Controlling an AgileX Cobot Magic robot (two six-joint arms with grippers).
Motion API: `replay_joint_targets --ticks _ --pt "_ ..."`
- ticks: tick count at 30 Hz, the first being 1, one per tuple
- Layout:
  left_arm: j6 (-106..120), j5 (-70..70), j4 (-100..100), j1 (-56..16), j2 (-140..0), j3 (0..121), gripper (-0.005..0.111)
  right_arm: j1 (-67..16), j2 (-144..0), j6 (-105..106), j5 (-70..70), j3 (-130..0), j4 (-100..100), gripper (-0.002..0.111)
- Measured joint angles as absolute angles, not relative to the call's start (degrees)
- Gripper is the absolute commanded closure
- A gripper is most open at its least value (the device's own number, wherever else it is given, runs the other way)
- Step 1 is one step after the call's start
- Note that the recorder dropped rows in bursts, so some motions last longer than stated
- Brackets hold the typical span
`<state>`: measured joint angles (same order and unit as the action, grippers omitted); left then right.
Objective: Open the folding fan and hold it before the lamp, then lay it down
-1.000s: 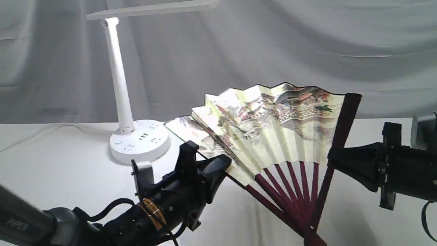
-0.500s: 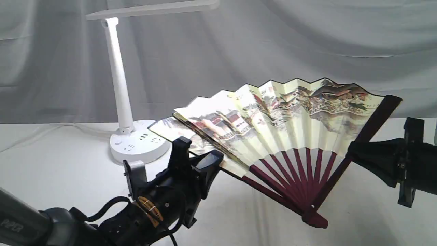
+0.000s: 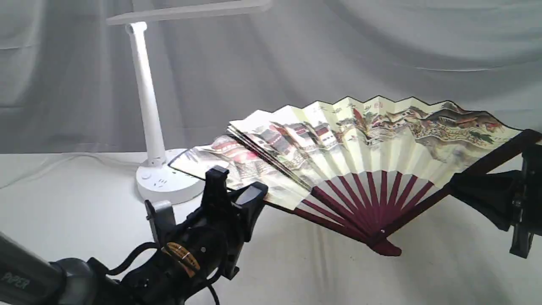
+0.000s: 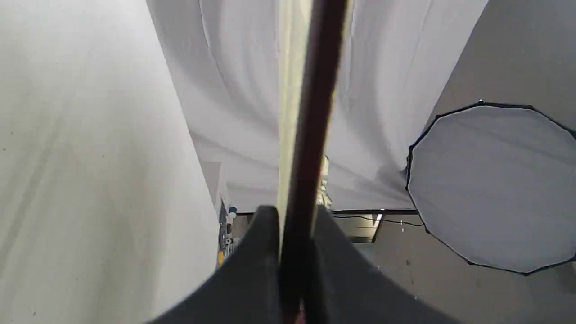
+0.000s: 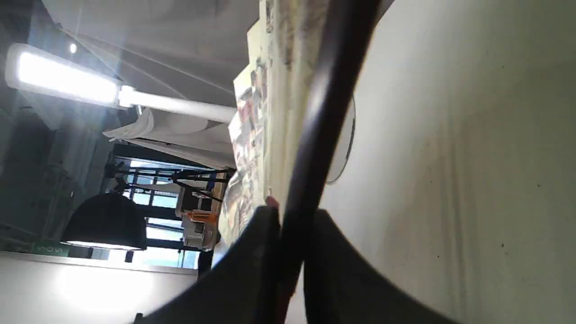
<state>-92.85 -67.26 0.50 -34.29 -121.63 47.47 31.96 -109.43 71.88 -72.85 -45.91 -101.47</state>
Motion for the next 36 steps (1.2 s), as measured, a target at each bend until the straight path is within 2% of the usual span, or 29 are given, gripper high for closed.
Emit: replay_joint_targets --ticks 36 --pt "-95.07 -66.8 5.97 -35.29 -121.63 47.47 0.107 37.12 -109.43 71.88 -74.74 -45.91 -98.45 0.108"
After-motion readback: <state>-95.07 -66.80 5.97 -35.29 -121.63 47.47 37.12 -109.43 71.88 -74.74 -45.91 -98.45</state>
